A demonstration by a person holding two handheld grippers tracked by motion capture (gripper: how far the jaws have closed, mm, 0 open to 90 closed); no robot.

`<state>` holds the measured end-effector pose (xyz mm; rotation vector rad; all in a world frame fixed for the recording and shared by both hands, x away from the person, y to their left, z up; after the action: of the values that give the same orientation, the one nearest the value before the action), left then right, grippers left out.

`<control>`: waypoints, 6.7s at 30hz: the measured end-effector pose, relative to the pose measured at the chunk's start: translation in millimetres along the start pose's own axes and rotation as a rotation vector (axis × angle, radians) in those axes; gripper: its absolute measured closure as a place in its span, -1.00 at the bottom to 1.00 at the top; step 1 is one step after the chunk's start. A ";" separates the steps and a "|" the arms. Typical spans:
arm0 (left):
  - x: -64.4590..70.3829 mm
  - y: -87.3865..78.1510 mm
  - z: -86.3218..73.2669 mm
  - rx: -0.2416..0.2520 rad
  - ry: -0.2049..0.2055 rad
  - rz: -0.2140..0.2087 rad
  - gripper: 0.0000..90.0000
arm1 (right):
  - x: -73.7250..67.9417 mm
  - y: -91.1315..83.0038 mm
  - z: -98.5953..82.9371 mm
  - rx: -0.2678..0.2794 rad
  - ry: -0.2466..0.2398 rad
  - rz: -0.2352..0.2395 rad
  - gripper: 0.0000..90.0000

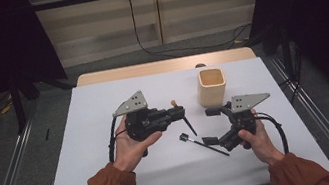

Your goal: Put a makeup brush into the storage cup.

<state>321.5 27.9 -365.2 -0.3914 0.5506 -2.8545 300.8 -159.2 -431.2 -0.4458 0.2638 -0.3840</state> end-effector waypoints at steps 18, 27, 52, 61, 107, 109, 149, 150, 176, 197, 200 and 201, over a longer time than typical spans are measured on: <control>-4.6 -13.7 -1.6 -0.042 -0.008 0.015 0.87 | 0.6 -6.0 1.4 0.024 0.003 -0.009 -0.98; -2.3 -8.7 3.4 -0.131 0.014 0.012 0.87 | -0.4 -4.7 2.9 0.017 -0.002 -0.004 -0.96; 3.3 20.3 10.5 -0.212 0.023 -0.028 0.87 | -7.6 1.9 13.9 0.008 -0.023 0.005 -0.89; 0.7 17.5 8.5 -0.208 0.020 -0.023 0.87 | -12.6 8.6 19.1 -0.017 -0.031 0.025 -0.68; -1.2 22.9 2.1 -0.194 0.024 -0.026 0.87 | -7.9 22.1 27.2 0.014 -0.025 0.067 0.86; -1.0 23.0 2.1 -0.190 0.027 -0.025 0.87 | -8.0 22.0 27.3 0.015 -0.025 0.068 0.86; -13.4 9.0 -7.5 -0.047 0.005 0.161 -0.96 | -3.1 15.1 27.8 0.035 -0.016 0.028 0.86; -14.4 6.8 -8.5 -0.040 0.005 0.170 -0.95 | -2.6 14.3 27.6 0.037 -0.015 0.024 0.86; -29.5 -66.5 -68.8 0.001 -0.060 0.385 -0.95 | 7.4 1.2 25.8 0.061 0.010 -0.038 0.86; -19.6 -95.7 -124.7 -0.028 -0.116 0.421 -0.96 | 37.6 -28.8 27.9 0.119 0.072 -0.162 0.86; -19.9 -101.2 -128.4 -0.011 -0.132 0.421 -0.96 | 41.5 -30.8 29.7 0.126 0.073 -0.176 0.86; -20.1 -103.6 -129.0 -0.008 -0.139 0.425 -0.96 | 42.3 -30.9 30.1 0.125 0.073 -0.177 0.86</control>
<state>286.7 170.1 -444.8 -0.4139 0.5434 -2.3999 339.3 -191.4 -397.5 -0.3337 0.2709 -0.5877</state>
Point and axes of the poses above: each handheld gripper's, and its own axes: y roughly forward along the jaws, z roughly out of its top, x roughly to its right, the point moved 6 cm from there along y, roughly forward along the jaws, and after that the axes turned 11 degrees about -x, right-handed, at the moved point
